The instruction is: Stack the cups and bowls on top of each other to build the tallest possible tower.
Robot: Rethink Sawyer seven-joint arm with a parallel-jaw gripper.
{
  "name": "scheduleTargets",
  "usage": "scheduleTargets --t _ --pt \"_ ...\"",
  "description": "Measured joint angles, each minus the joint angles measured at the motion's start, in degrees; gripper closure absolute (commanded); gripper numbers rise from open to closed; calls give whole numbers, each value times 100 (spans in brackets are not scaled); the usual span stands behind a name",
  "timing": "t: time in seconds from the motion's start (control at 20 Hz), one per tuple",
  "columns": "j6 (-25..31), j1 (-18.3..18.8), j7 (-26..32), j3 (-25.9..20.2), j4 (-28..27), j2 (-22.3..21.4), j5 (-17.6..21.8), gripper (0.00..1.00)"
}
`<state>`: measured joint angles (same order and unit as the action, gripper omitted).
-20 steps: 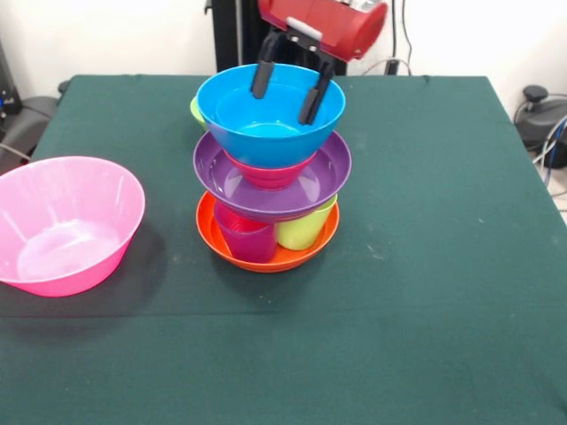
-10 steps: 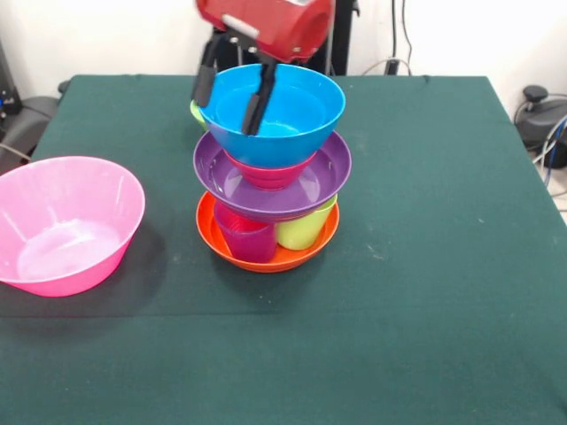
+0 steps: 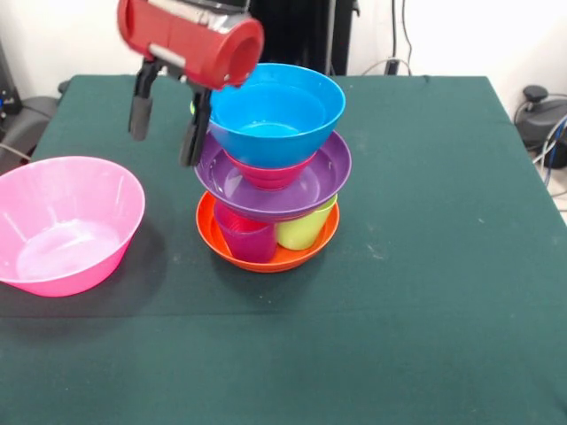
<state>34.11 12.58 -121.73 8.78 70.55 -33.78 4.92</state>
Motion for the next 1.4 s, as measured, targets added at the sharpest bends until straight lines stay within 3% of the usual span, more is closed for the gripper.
scheduleTargets --t 0.35,0.6,1.0,1.4 --pt "1 446 656 -607 0 235 274 0" --pt "-1 528 777 -862 0 524 505 0" --pt "-1 482 777 -935 -5 716 1156 0" --pt "-2 588 777 -1008 -135 711 1561 0"
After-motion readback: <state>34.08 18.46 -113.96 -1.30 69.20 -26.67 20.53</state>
